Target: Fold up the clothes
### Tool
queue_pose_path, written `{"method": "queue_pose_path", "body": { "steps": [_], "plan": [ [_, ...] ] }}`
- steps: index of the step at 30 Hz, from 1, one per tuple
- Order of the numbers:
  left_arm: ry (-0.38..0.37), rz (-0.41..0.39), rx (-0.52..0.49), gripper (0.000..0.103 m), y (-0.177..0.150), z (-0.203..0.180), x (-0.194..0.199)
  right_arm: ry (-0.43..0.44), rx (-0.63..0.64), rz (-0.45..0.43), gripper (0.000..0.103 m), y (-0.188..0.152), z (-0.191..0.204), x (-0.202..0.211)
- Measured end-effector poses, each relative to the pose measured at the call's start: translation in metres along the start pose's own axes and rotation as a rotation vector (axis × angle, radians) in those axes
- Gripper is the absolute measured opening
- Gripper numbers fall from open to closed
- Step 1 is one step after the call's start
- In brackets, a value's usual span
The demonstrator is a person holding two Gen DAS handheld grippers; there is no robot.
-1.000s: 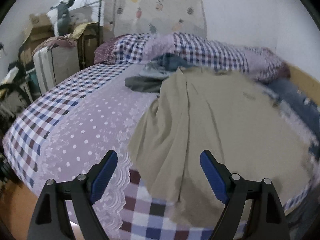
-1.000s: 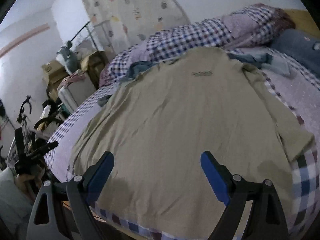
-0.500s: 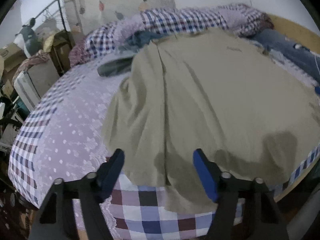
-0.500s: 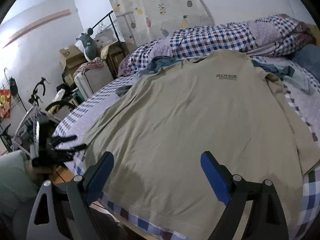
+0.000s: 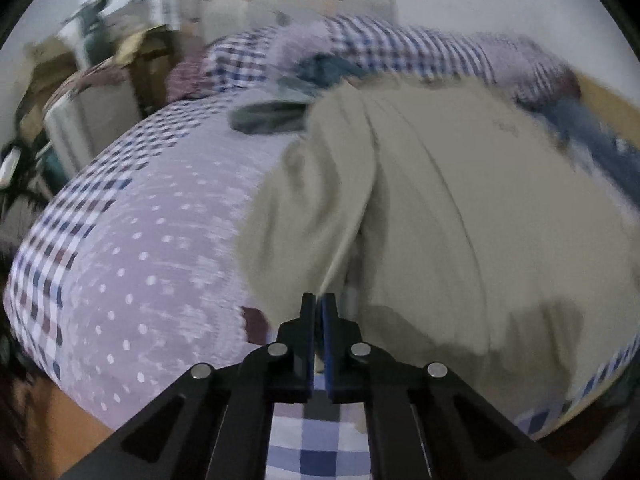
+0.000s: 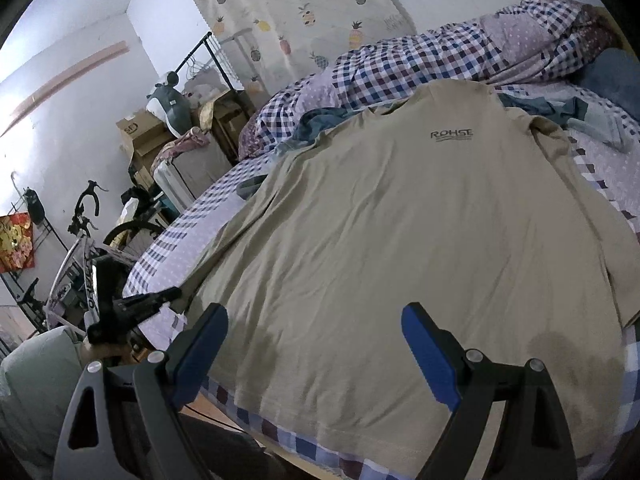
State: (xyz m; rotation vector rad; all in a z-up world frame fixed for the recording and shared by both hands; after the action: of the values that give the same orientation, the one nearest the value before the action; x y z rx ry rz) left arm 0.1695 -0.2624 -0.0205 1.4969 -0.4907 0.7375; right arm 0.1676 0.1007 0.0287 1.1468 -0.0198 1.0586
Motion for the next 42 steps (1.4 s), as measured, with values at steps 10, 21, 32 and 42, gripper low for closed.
{"method": "queue_pose_path", "body": {
  "steps": [10,21,32,42],
  "plan": [
    [-0.381,-0.089,0.344,0.001,0.037,0.026,0.045,0.015,0.043,0.021,0.092,-0.005,0.011,-0.002],
    [-0.596,-0.005,0.096,0.001,0.094,-0.083,0.088,0.151,0.156,0.039,0.092,-0.013,0.058,-0.013],
    [-0.670,0.175,-0.038,0.001,0.106,-0.194,0.073,0.135,0.375,-0.100,0.092,0.009,0.117,-0.022],
    [-0.681,0.261,-0.035,0.000,0.102,-0.231,0.061,-0.039,0.484,-0.155,0.058,0.028,0.114,-0.056]
  ]
}}
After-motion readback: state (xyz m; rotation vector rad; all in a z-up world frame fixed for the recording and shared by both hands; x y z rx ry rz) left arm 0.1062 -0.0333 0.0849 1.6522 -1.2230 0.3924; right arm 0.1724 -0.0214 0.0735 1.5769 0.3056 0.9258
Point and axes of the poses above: each gripper's, at about its wrist camera, not at the fingertips, and x roughly against the way its jaws point, z to its left, y to its top, the point moved 9 cm from there along -x, roughly the way its jaws point, and after that the axes turned 4 degrees about y, right-handed, at the moved point
